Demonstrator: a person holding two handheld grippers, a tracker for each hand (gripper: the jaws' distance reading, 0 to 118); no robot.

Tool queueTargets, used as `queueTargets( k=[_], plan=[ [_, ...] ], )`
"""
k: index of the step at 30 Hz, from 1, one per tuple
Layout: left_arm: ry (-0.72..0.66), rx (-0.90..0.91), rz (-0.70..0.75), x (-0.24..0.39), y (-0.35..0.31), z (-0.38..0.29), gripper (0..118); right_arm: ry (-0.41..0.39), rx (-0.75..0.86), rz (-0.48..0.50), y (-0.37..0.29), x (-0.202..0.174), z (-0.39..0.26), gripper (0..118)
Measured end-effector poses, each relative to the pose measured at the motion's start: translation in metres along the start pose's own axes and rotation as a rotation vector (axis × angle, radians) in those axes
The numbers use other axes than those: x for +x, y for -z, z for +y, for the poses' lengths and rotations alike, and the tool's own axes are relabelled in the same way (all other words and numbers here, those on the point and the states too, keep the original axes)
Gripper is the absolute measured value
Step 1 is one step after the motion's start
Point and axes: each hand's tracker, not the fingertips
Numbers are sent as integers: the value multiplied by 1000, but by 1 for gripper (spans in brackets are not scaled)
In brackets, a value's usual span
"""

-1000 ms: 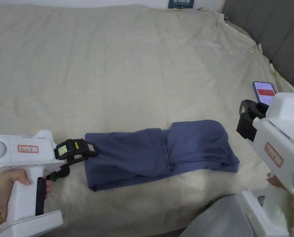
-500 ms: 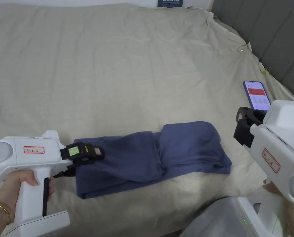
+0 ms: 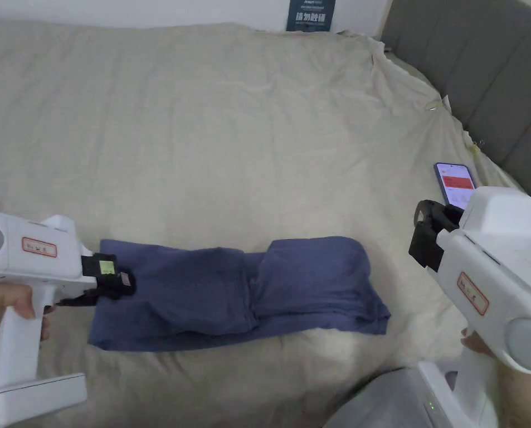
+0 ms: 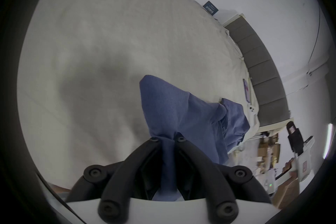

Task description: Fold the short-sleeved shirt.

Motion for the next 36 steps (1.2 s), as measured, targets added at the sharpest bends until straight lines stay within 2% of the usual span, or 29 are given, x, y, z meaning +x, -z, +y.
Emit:
queueTargets(
  k=[9,11,14,17,21,26,30,33,36],
  plan=[
    [176,71,507,-46,-115,28,5,28,39,34,-10,-8,4,0],
    [271,85,688,-42,-129,29,5,36,44,40,-11,-8,3,0],
    [344,93,818,-29,-129,26,5,48,46,46,-12,-8,3,0],
    [341,99,768,-9,-120,18,5,57,52,53,-15,-7,4,0],
    [448,100,740,29,-97,6,5,63,62,50,-18,-3,5,0],
    [489,58,559,71,-64,-7,5,73,64,33,-22,4,3,0],
    [521,24,490,97,-28,-15,5,84,55,15,-26,10,-1,0],
    [516,-7,453,110,4,-20,5,81,48,0,-29,14,-3,0],
    [447,-44,399,115,38,-23,6,83,39,-13,-29,16,-5,0]
  ],
)
